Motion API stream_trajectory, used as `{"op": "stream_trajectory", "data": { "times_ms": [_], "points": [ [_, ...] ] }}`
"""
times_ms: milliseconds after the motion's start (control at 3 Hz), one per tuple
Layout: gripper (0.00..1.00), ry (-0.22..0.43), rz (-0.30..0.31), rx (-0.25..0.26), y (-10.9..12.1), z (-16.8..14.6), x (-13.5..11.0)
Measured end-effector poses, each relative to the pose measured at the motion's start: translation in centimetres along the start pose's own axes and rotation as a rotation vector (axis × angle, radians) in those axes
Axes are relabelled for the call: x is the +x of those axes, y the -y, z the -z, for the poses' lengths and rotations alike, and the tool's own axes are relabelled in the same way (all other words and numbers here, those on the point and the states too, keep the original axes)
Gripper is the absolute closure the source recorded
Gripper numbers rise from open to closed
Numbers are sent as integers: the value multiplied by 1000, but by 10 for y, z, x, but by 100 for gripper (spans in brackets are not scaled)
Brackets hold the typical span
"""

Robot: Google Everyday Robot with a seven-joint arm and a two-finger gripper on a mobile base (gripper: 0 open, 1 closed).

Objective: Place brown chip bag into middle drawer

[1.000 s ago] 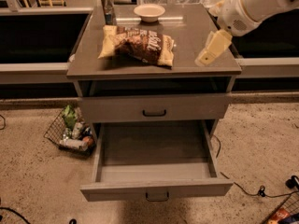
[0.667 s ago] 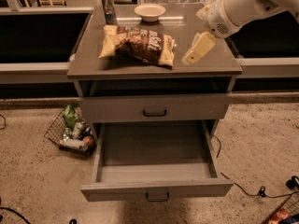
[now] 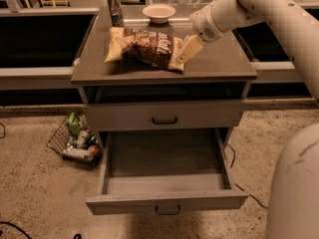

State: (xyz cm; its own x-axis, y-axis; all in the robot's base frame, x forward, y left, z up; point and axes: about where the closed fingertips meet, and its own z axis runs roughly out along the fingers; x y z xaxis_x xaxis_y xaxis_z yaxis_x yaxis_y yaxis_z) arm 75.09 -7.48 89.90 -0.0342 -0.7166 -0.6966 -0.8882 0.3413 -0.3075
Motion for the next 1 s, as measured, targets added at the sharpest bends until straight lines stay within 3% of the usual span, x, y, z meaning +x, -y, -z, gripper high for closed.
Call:
{"op": "stream_trajectory", "data": {
  "times_ms": [1000],
  "points": [
    [0,85,-15,-55,3,-56,-22]
  ]
}}
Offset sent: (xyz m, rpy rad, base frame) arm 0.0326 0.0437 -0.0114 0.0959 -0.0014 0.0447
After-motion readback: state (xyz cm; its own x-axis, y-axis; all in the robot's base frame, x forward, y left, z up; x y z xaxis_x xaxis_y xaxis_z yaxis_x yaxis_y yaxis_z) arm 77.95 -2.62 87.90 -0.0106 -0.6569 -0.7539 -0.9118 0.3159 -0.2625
